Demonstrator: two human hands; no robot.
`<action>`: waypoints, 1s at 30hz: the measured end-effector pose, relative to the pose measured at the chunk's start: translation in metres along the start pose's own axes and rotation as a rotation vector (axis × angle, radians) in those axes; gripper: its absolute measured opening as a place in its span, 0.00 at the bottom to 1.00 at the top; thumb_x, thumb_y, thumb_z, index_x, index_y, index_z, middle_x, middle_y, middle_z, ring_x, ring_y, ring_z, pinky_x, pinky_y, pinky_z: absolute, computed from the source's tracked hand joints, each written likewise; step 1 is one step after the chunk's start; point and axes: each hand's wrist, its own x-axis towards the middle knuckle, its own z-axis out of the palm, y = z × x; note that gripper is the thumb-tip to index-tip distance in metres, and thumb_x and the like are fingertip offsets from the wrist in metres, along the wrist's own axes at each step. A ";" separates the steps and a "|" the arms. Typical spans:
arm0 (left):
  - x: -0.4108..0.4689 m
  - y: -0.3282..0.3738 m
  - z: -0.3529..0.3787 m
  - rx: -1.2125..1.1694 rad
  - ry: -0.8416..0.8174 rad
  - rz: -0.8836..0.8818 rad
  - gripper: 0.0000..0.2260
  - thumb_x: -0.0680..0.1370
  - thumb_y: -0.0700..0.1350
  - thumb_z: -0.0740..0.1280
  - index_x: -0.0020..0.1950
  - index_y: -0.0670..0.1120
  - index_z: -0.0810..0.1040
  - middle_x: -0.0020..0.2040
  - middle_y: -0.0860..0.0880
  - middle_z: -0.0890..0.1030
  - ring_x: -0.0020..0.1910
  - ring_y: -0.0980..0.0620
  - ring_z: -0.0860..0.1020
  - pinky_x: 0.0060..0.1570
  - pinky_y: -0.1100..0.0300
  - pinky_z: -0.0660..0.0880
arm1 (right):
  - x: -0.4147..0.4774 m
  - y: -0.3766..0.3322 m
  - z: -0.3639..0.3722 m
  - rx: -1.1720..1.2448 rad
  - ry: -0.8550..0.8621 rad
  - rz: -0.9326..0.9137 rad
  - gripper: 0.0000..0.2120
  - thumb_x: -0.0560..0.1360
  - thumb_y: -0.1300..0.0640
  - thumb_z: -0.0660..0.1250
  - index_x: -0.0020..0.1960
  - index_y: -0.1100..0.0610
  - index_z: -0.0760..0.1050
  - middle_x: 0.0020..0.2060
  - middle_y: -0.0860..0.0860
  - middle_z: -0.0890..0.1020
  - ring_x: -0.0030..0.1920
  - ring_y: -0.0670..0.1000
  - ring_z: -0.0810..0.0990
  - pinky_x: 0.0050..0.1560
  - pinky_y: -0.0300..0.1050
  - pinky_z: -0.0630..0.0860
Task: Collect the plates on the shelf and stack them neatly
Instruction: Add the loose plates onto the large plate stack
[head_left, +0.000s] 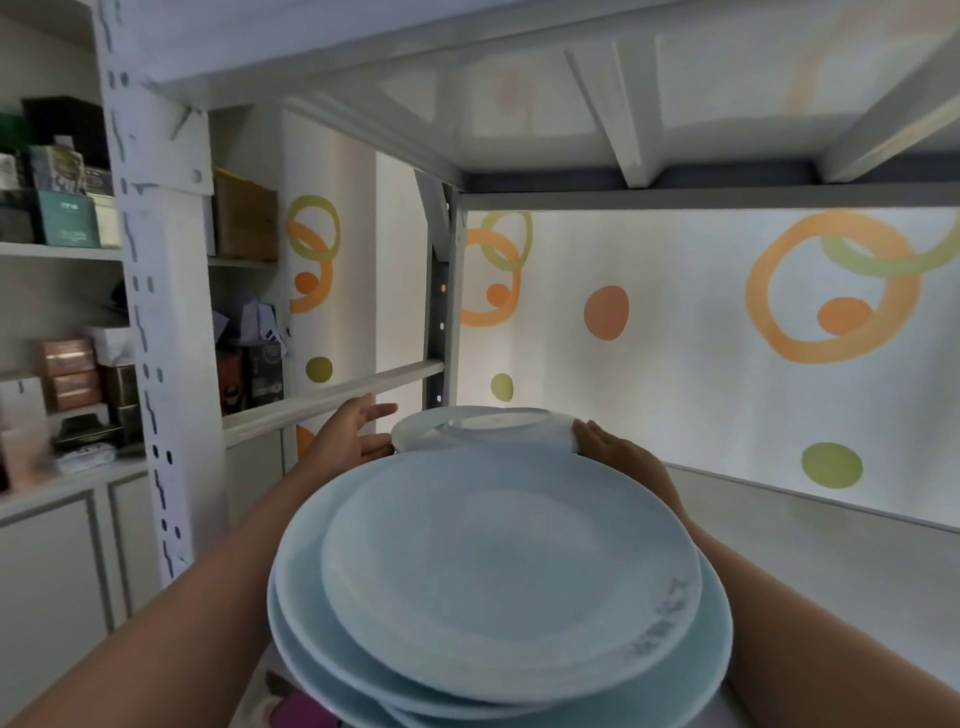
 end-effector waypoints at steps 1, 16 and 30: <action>-0.001 0.000 0.000 0.001 -0.008 0.004 0.16 0.80 0.58 0.54 0.56 0.52 0.76 0.60 0.39 0.79 0.57 0.41 0.79 0.64 0.44 0.71 | 0.000 0.000 -0.001 -0.050 0.044 0.027 0.26 0.79 0.54 0.56 0.74 0.59 0.56 0.73 0.53 0.64 0.63 0.57 0.75 0.57 0.50 0.74; -0.010 0.001 0.008 0.113 -0.111 0.024 0.15 0.81 0.57 0.52 0.60 0.55 0.72 0.71 0.42 0.70 0.55 0.45 0.78 0.59 0.47 0.72 | -0.007 0.033 -0.011 -0.218 0.589 0.053 0.13 0.62 0.68 0.75 0.46 0.64 0.79 0.38 0.57 0.85 0.23 0.58 0.79 0.20 0.40 0.71; -0.044 0.023 0.006 0.138 -0.111 0.150 0.17 0.82 0.56 0.50 0.61 0.55 0.74 0.76 0.45 0.65 0.78 0.46 0.54 0.76 0.48 0.48 | -0.032 0.038 -0.045 0.095 0.730 0.167 0.10 0.77 0.62 0.60 0.39 0.64 0.73 0.29 0.61 0.76 0.28 0.62 0.73 0.30 0.45 0.64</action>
